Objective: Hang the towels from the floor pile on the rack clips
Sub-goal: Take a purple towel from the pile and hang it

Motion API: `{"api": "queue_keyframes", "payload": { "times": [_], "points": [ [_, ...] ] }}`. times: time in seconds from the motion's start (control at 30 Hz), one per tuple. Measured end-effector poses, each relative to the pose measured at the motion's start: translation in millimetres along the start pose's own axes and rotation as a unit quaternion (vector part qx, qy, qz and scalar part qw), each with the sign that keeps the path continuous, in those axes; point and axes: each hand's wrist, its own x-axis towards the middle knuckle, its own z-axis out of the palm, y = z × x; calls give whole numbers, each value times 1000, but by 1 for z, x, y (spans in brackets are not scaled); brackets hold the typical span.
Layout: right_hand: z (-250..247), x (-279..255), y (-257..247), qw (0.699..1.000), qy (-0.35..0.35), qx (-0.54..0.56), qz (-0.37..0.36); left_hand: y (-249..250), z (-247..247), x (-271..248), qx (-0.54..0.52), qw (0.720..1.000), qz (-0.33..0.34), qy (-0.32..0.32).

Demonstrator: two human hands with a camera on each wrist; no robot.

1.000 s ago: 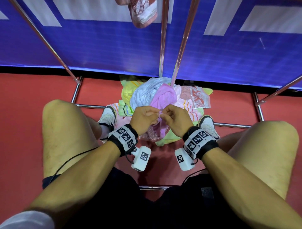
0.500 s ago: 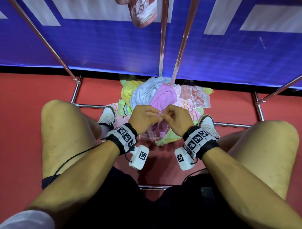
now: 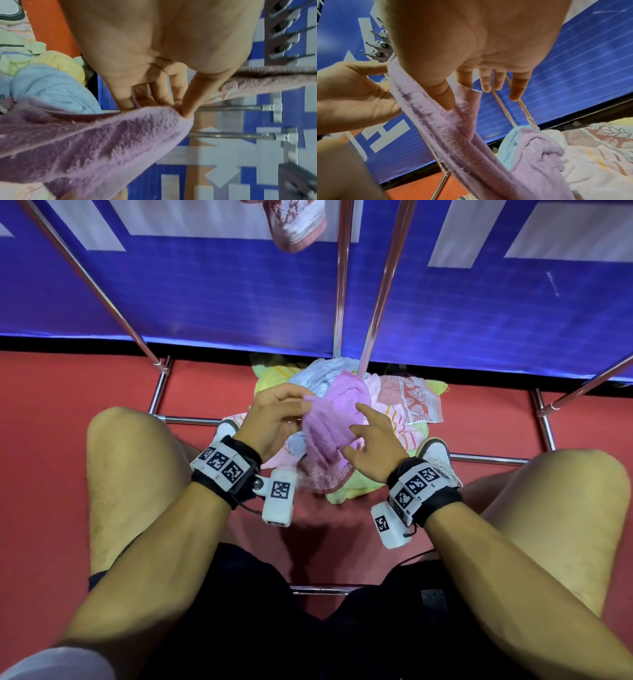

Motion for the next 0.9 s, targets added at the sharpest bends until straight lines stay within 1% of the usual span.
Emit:
{"api": "queue_keyframes", "payload": {
  "times": [0.1, 0.17, 0.23, 0.33, 0.4, 0.47, 0.57, 0.63, 0.7, 0.77, 0.83, 0.9],
  "points": [
    [-3, 4, 4, 999, 44, 20, 1, 12, -15, 5, -26, 999, 25, 39],
    [-7, 5, 5, 997, 72, 41, -7, 17, -23, 7, -18, 998, 41, 45],
    [-11, 5, 5, 990, 126, 66, -17, 18, -26, 7, -5, 998, 50, 49],
    [-17, 4, 5, 966, 222, 129, -31, 14, -29, 8, 8, 995, 49, 91],
    [-22, 5, 4, 949, 252, 183, -51, 10, -32, 10, 25, 991, 44, 122],
    [-25, 7, 3, 938, 257, 222, -64, 5, -32, 12, 46, 989, 37, 139],
    [-27, 7, 6, 935, 231, 264, -46, -1, -31, 13, 77, 987, 29, 141],
    [-28, 8, 8, 944, 218, 246, -29, -5, -31, 13, 102, 985, 30, 139],
    [-29, 9, 7, 950, 212, 226, -35, -7, -31, 13, 119, 981, 31, 149],
    [-28, 10, 8, 948, 214, 233, -37, -8, -27, 12, 128, 978, 38, 161],
    [-27, 11, 8, 945, 219, 240, -24, -9, -24, 11, 135, 976, 42, 167],
    [-27, 11, 8, 949, 234, 209, -18, -9, -20, 10, 148, 973, 48, 170]
  ]
}}
